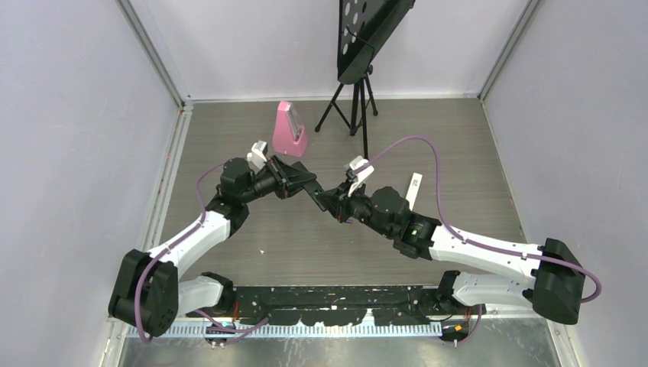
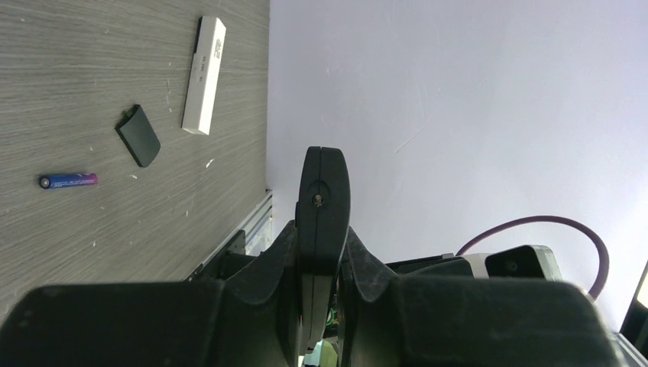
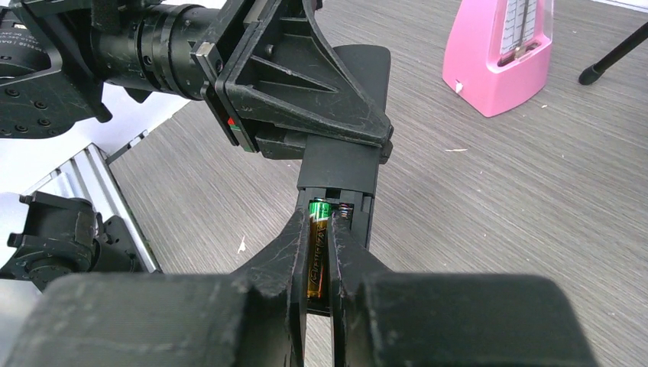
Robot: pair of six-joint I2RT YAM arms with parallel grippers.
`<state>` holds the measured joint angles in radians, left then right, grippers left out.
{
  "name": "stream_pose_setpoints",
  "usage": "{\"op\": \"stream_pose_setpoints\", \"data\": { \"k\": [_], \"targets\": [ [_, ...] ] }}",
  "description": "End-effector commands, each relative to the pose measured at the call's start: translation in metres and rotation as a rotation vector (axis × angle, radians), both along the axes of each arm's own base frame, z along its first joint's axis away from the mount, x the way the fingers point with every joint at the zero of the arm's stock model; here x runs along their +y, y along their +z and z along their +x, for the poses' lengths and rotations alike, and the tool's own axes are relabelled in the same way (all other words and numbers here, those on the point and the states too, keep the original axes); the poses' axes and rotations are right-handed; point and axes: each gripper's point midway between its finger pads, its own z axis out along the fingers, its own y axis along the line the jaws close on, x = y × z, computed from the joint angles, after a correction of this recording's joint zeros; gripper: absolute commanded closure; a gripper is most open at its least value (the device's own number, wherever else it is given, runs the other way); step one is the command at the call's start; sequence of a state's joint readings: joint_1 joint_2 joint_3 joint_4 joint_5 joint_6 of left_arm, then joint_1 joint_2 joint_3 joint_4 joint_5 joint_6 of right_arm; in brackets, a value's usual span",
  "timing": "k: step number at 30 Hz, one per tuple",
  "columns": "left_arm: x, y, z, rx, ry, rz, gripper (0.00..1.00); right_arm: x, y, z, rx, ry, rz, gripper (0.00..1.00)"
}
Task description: Load the batteries into the remote control
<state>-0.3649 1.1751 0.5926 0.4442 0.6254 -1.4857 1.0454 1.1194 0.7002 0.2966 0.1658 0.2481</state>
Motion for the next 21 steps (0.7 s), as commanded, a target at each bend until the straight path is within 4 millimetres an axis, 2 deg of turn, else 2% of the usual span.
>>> {"op": "stream_pose_setpoints", "data": {
  "k": [1,7,16,21],
  "targets": [
    [0.023,0.106,0.012,-0.219,0.127,-0.238,1.00,-0.027,-0.119,-0.043,0.229,0.103,-0.334,0.85],
    [0.025,0.102,0.014,-0.235,0.138,-0.213,1.00,-0.028,-0.121,-0.049,0.239,0.126,-0.336,0.85],
    [0.024,0.093,0.015,-0.233,0.137,-0.192,1.00,-0.030,-0.114,-0.052,0.228,0.139,-0.322,0.83],
    [0.027,0.093,0.018,-0.255,0.138,-0.183,1.00,-0.035,-0.120,-0.057,0.234,0.159,-0.367,0.94]
  ]
}}
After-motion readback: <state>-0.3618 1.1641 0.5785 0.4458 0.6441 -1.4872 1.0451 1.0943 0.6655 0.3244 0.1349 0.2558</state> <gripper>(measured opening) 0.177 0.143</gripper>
